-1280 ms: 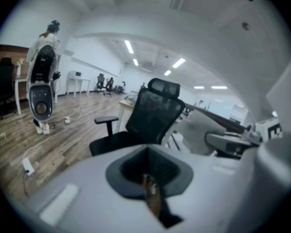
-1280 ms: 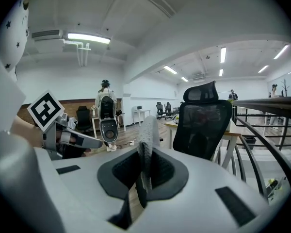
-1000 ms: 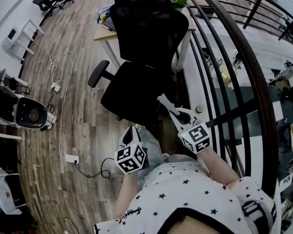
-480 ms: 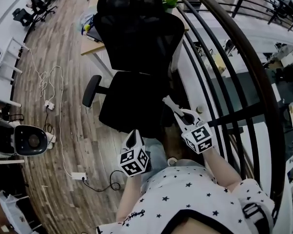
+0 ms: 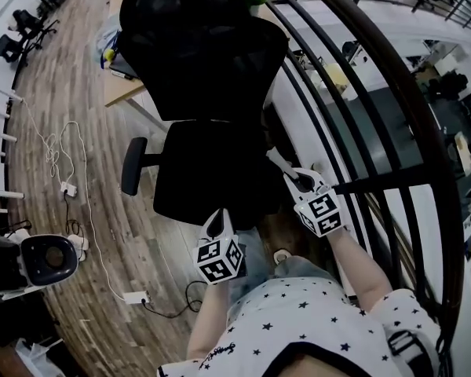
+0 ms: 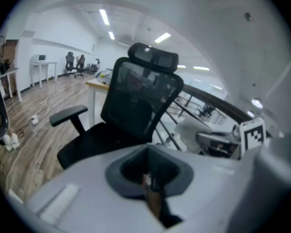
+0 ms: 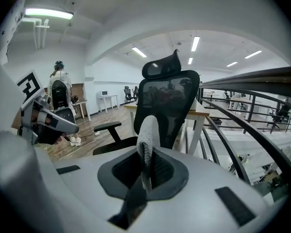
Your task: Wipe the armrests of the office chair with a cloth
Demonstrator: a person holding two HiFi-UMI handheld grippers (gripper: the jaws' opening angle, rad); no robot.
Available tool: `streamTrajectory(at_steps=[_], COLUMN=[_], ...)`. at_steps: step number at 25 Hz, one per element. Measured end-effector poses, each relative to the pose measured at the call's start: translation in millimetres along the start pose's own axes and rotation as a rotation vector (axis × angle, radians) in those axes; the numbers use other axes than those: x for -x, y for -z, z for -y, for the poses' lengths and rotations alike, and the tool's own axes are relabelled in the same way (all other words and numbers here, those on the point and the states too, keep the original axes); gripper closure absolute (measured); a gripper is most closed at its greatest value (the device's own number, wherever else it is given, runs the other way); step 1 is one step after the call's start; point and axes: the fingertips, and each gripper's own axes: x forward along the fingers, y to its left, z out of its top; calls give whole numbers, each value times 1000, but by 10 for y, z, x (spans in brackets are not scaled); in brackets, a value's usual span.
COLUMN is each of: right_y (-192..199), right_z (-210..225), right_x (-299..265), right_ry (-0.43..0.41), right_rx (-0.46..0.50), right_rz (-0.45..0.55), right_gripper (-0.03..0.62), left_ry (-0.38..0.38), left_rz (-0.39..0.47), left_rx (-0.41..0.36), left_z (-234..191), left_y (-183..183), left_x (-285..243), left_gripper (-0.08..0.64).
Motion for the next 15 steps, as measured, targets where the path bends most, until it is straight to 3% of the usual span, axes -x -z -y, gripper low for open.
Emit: streamTrajectory(at_steps=[15], right_y=[485], right_z=[582], right_x=[-628], right_ry=[78], right_rx=[22], right_rz=[-139], right_gripper=[566], left_ry=[47], left_rz=[-83], left_rx=[-41], left_z=[-76], left_y=[-49], left_x=[-574], left_gripper=[552])
